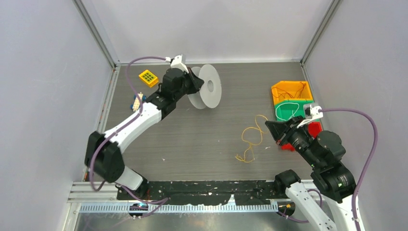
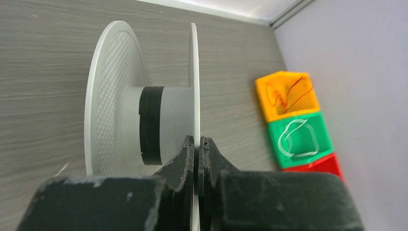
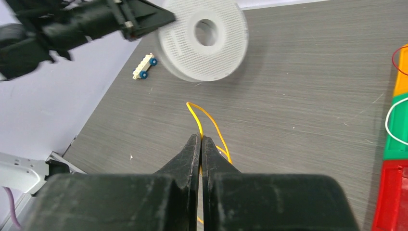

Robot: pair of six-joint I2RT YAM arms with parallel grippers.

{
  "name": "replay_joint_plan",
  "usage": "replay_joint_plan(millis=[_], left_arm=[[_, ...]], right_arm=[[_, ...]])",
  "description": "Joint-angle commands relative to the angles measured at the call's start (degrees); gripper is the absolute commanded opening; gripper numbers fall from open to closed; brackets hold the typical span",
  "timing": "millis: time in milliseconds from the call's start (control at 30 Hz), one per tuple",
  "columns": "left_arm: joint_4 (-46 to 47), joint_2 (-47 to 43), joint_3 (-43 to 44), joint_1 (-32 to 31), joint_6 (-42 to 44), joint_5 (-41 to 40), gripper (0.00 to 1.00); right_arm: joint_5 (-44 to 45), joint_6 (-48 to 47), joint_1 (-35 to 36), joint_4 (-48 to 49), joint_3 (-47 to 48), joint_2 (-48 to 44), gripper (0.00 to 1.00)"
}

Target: Wrap the cables

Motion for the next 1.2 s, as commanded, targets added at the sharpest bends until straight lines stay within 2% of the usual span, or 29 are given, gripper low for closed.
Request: replay_joint_plan(millis=[0,267,367,500,867,1100,1167], left_arm=[[-21.1,-8.0,4.9,-7.0,16.8,-18.5,0.00],[-41.1,-8.8,11.3,-21.1,20.4,-42.2,0.00],[-44.6,-6.8,12.6,-22.7,18.8,-45.8,0.00],[-47.0,-5.0,12.3,-23.0,14.6,-46.5,0.00],[-45.3,-4.7,10.2,-23.0,6.2,-35.3,0.00],[-46.7,-3.4,9.7,-23.0,3.7,-34.9,0.00],[-46.4,-3.4,9.7,-23.0,3.6,-34.3,0.05]], right_arm=[[1.6,-1.8,0.3,-0.8,1.2,-1.8,0.06],[1.3,-1.3,0.3,-1.1,-2.1,-3.5,0.05],[0.8,-1.6,0.3,-0.8,-2.1,-3.1,0.06],[0.8,-2.1,0.3,-1.6,-1.0,-1.9,0.05],[1.5,-1.6,0.3,-2.8,-0.9,-2.5,0.06],[1.7,-1.9,0.3,-3.4,-0.4,-2.8,0.06],[1.8,-1.9,0.3,-3.5,-0.3,-2.9,0.06]])
